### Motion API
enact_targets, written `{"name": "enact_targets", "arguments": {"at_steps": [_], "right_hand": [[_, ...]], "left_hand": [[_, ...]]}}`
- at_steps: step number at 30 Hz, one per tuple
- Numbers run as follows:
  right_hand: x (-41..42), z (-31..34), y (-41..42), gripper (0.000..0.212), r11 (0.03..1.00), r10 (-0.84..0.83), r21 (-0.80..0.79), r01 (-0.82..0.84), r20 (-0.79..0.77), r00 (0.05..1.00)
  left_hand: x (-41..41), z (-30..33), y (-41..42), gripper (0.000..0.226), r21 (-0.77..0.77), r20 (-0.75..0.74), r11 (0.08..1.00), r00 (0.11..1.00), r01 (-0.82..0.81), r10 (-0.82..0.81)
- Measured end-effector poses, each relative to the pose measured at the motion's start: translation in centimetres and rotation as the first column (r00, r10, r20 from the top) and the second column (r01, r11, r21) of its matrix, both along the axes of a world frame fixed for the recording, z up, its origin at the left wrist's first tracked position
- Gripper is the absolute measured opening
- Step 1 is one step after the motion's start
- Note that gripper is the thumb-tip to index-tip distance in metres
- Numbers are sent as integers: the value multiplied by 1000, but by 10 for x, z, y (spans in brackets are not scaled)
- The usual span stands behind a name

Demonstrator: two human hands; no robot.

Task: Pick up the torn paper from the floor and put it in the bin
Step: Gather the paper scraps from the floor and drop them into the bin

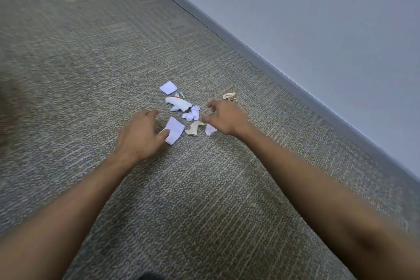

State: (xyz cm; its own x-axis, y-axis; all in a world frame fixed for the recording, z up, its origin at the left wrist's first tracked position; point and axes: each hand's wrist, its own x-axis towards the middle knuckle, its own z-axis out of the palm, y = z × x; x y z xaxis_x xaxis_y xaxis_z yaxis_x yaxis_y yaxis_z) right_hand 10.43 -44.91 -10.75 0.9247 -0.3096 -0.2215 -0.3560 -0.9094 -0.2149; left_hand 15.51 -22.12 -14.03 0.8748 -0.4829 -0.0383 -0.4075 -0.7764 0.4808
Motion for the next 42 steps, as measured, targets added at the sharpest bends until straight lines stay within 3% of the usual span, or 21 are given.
{"name": "enact_targets", "arguments": {"at_steps": [6,12,15,18,20,24,28,33,42], "right_hand": [[-9,-34,6,70,997,-41,-75,36,-69,997],[-3,-50,14,57,997,-74,-5,75,58,996],[2,-58,13,47,963,-196,200,179,68,978],[6,-61,7,41,835,-302,484,263,3,953],[7,-60,4,39,775,-309,579,255,-6,951],[9,-62,1,41,881,-219,449,150,107,970],[16,-58,0,40,948,-80,316,28,150,985],[30,-56,3,43,945,-22,326,-17,117,993],[40,-59,6,37,911,-58,412,-4,139,989]], "left_hand": [[7,-24,-32,63,142,-54,990,998,-3,11],[11,-37,-39,22,-72,-101,996,994,-43,35],[16,-40,-42,31,-140,-156,986,986,-87,64],[30,-45,-43,12,-203,-141,978,990,-51,22],[40,-46,-45,25,-157,-88,987,995,37,-52],[60,-38,-51,29,30,49,959,958,282,-283],[80,-36,-60,23,187,15,896,911,402,-412],[89,-44,-65,33,109,1,904,909,413,-416],[79,-41,-52,22,126,243,909,876,396,-416]]}}
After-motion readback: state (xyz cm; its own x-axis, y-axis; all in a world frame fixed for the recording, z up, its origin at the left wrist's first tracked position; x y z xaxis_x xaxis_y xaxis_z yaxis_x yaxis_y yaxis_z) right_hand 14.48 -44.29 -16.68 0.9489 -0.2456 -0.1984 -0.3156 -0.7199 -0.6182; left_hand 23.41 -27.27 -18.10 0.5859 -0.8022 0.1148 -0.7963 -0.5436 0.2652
